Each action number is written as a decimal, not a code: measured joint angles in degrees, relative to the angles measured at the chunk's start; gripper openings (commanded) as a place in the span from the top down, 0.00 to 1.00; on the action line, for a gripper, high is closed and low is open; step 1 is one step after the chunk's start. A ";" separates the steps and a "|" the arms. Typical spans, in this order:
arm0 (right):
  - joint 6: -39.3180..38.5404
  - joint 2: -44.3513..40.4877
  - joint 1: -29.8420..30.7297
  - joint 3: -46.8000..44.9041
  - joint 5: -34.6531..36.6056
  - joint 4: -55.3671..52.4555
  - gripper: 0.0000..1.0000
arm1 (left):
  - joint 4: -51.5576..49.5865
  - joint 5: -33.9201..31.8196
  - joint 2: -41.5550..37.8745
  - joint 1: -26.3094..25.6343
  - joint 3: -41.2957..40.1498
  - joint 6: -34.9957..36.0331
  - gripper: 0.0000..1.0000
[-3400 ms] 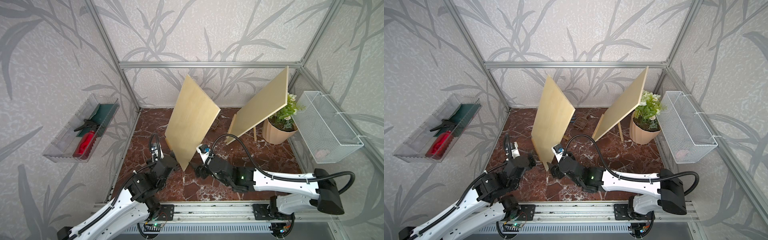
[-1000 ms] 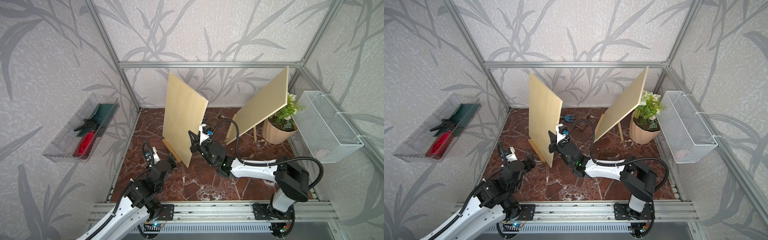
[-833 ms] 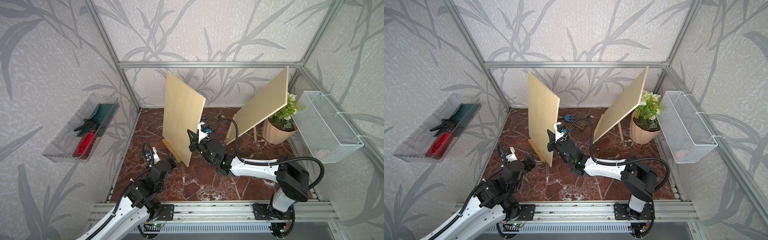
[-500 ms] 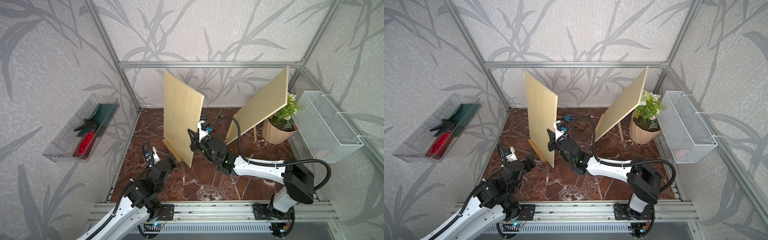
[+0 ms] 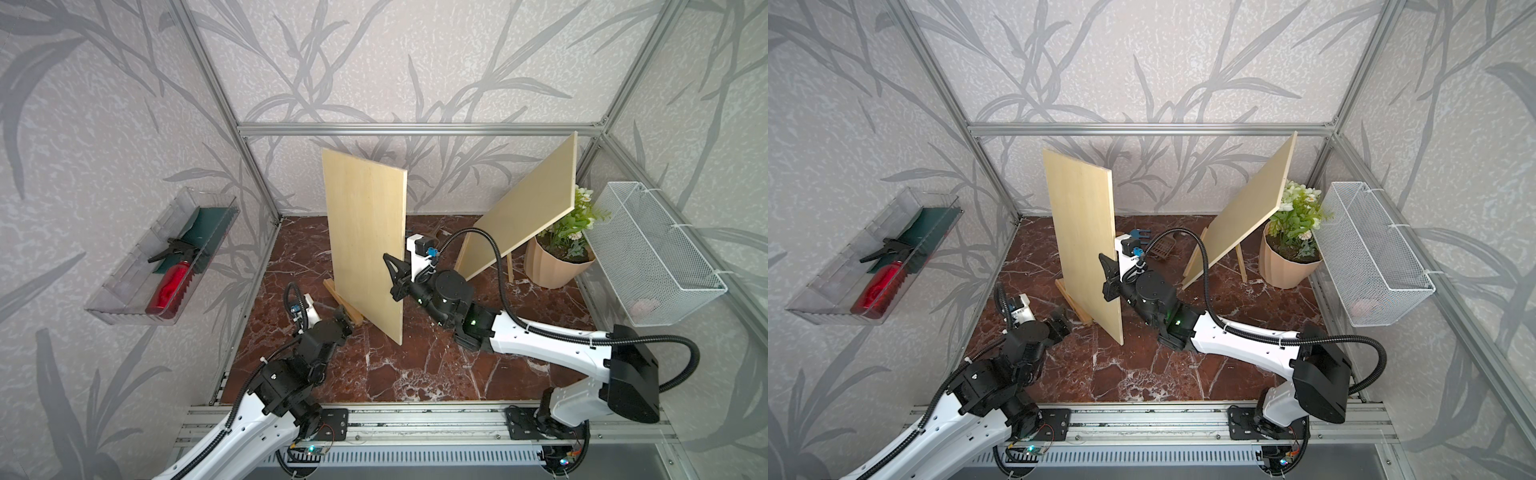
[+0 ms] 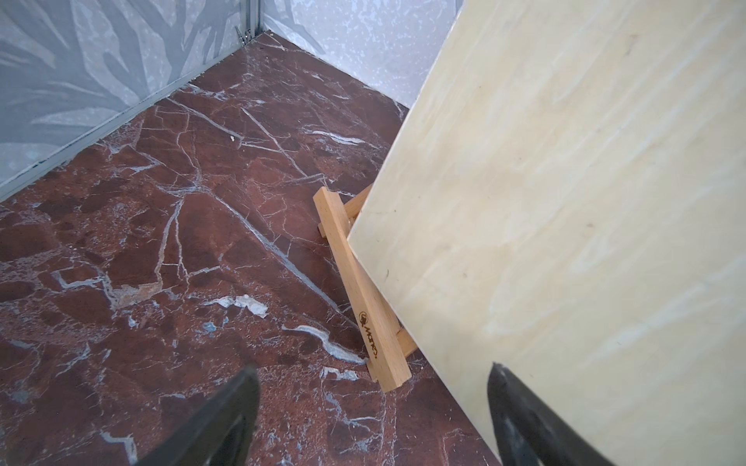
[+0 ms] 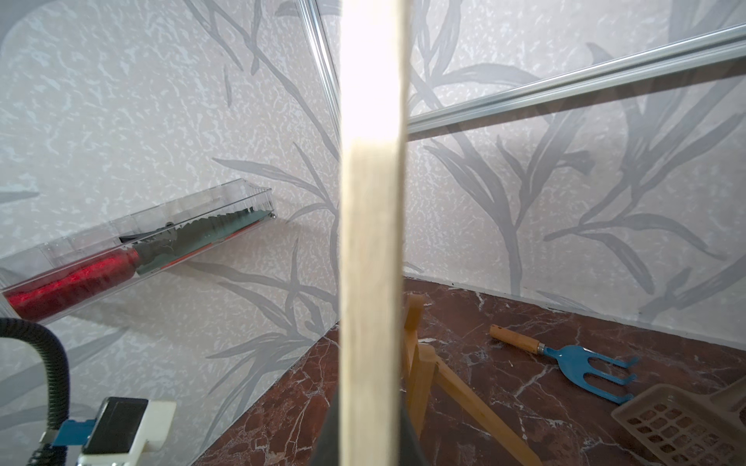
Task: Disassemble the easel
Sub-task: Pick up the drawing board from the easel, then move the easel to the center of the board.
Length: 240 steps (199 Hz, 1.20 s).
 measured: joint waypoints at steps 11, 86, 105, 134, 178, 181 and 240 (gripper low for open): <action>0.13 -0.98 0.00 0.00 -0.22 -0.66 1.00 | 0.00 -0.11 0.00 -0.02 0.00 0.00 0.13; 1.16 -5.22 0.00 0.00 -1.75 -5.62 1.00 | 0.00 -0.31 0.00 0.00 0.00 0.02 0.13; 1.84 -7.10 0.00 0.00 -2.71 -6.45 1.00 | 0.00 -0.33 0.02 -0.02 0.00 0.00 0.13; 2.43 -10.71 0.02 0.00 -4.00 -7.43 1.00 | 0.00 -0.35 0.02 0.00 0.00 0.00 0.13; 1.97 -17.18 0.02 -1.70 -4.31 -8.24 1.00 | -0.02 -1.20 0.07 0.11 -0.02 0.00 0.12; 1.81 -17.79 0.02 -1.92 -4.28 -8.33 1.00 | 0.00 -1.22 0.07 0.11 -0.02 0.00 0.13; -1.40 -27.93 0.02 -3.19 -3.41 -16.33 1.00 | -0.02 -2.89 0.07 0.26 -0.59 0.04 0.12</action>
